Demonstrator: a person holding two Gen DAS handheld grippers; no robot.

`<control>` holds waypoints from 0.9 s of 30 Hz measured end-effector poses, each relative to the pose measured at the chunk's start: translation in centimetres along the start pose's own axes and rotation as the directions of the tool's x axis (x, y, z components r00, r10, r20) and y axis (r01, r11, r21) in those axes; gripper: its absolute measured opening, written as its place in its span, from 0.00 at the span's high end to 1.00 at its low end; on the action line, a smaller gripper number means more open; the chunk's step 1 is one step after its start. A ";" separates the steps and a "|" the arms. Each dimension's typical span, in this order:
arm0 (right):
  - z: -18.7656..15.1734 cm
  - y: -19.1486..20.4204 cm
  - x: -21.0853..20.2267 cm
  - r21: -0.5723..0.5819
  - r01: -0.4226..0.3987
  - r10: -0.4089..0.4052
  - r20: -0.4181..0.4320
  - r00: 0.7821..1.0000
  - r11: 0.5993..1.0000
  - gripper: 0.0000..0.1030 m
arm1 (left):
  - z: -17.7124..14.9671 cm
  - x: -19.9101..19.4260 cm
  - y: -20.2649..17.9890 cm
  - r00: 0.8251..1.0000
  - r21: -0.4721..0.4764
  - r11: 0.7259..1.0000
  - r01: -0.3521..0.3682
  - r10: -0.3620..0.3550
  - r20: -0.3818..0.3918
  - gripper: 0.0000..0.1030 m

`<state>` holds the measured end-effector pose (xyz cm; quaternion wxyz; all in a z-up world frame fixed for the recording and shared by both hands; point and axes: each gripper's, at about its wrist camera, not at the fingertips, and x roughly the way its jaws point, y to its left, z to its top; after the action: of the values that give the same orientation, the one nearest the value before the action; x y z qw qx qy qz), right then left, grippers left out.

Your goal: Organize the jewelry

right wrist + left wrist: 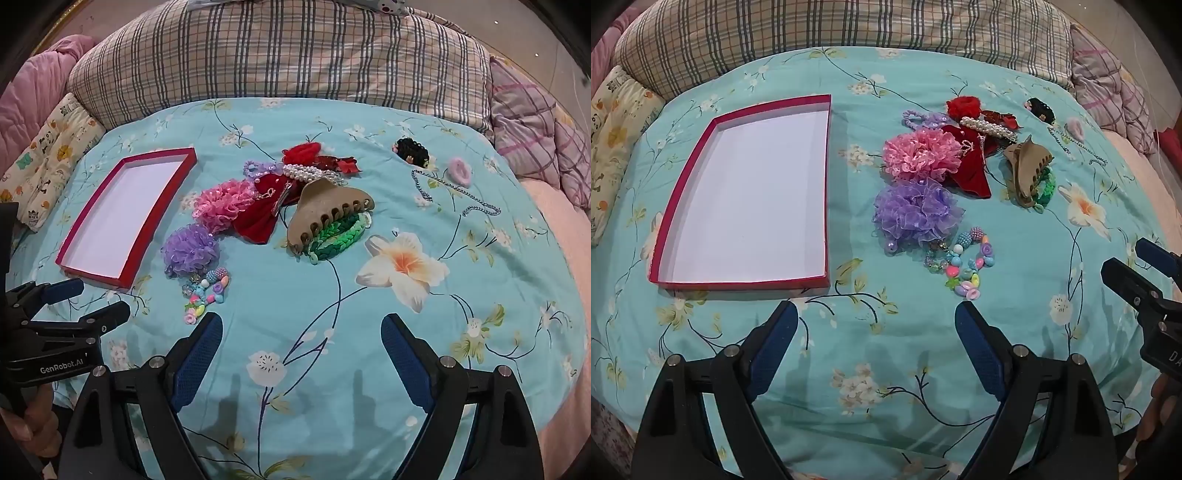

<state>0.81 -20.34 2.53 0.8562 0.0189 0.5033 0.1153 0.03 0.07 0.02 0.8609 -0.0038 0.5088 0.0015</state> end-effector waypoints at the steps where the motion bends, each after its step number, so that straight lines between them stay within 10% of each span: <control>1: 0.0 0.0 0.0 0.000 0.001 -0.001 -0.001 1.000 1.000 0.13 | 0.0 0.0 0.0 1.000 0.002 1.000 0.001 -0.001 0.000 0.14; 27: 0.3 -0.5 -0.1 0.014 0.004 -0.004 0.007 1.000 1.000 0.13 | 0.4 0.4 0.4 1.000 -0.007 1.000 0.005 -0.005 -0.006 0.14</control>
<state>1.15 -20.84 2.72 0.8579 0.0244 0.5013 0.1101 0.57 0.50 -0.17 0.8594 -0.0078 0.5112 0.0012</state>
